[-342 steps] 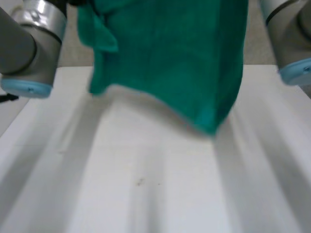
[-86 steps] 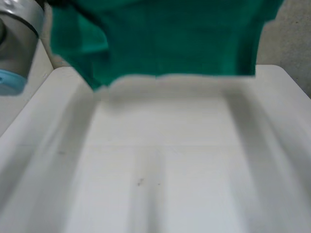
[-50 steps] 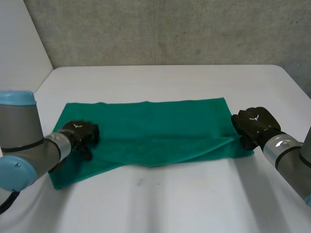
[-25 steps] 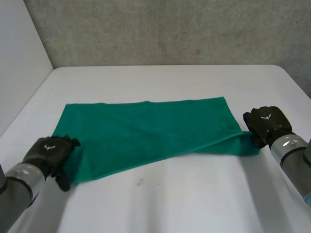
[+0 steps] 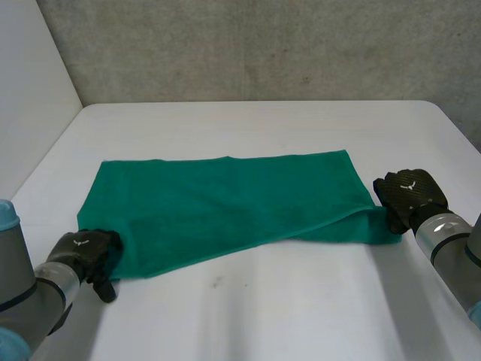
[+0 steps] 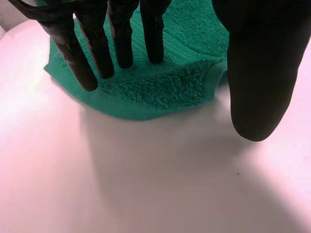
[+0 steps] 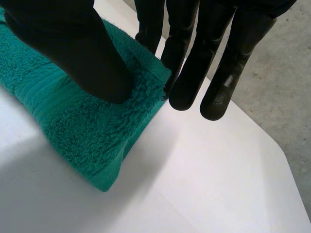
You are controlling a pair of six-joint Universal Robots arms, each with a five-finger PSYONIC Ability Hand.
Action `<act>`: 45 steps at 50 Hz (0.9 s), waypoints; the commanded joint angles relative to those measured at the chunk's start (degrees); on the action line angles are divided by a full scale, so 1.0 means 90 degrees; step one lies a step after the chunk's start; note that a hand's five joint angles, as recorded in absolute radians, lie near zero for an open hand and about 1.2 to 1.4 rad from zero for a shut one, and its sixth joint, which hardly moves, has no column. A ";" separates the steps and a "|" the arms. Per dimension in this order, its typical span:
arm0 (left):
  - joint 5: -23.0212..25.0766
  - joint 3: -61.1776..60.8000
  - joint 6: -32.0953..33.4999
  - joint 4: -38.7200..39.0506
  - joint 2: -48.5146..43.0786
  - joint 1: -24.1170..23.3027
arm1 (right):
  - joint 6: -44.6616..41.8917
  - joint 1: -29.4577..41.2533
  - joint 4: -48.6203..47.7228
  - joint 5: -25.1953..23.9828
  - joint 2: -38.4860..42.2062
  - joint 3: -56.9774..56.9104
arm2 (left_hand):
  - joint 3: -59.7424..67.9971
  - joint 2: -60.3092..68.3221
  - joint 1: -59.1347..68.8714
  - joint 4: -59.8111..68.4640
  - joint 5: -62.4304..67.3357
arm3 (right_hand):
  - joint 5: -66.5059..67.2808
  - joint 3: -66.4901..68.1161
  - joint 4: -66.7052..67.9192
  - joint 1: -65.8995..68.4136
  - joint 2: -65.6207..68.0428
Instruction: Fold the towel.
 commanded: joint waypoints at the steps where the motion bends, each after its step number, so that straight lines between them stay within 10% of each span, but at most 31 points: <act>1: 0.0005 0.0180 -0.0035 0.0064 -0.0155 0.0001 | -0.0010 0.0000 0.0003 0.0001 0.0000 0.0006 | 0.1173 0.1165 0.1231 0.1179 0.1145 | 0.1474 0.1343 0.1306 0.2719 0.1426; 16: 0.0005 0.0727 -0.0309 0.0445 -0.0311 0.0138 | -0.0019 0.0000 0.0013 -0.0018 0.0000 0.0035 | 0.6479 0.6471 0.6537 0.6485 0.6451 | 0.1474 0.1343 0.1306 0.2719 0.1426; 26: -0.0014 0.0708 0.0110 -0.0090 0.0273 0.0470 | -0.0536 0.0019 0.0656 -0.0008 -0.0185 -0.0189 | 0.6480 0.6473 0.6538 0.6486 0.6453 | 0.1474 0.1343 0.1306 0.2719 0.1426; 38: 0.0025 -0.0141 0.2455 -0.2816 0.2383 0.0910 | -0.3280 -0.0088 0.4787 0.0031 -0.1211 -0.0103 | 0.6480 0.6473 0.6538 0.6486 0.6453 | 0.1474 0.1343 0.1306 0.2719 0.1426; 45: 0.0229 -0.0093 0.2445 -0.2563 0.2326 0.0870 | -0.3301 -0.0010 0.4428 0.0001 -0.1172 -0.0121 | 0.6480 0.6473 0.6538 0.6486 0.6453 | 0.1474 0.1343 0.1306 0.2719 0.1426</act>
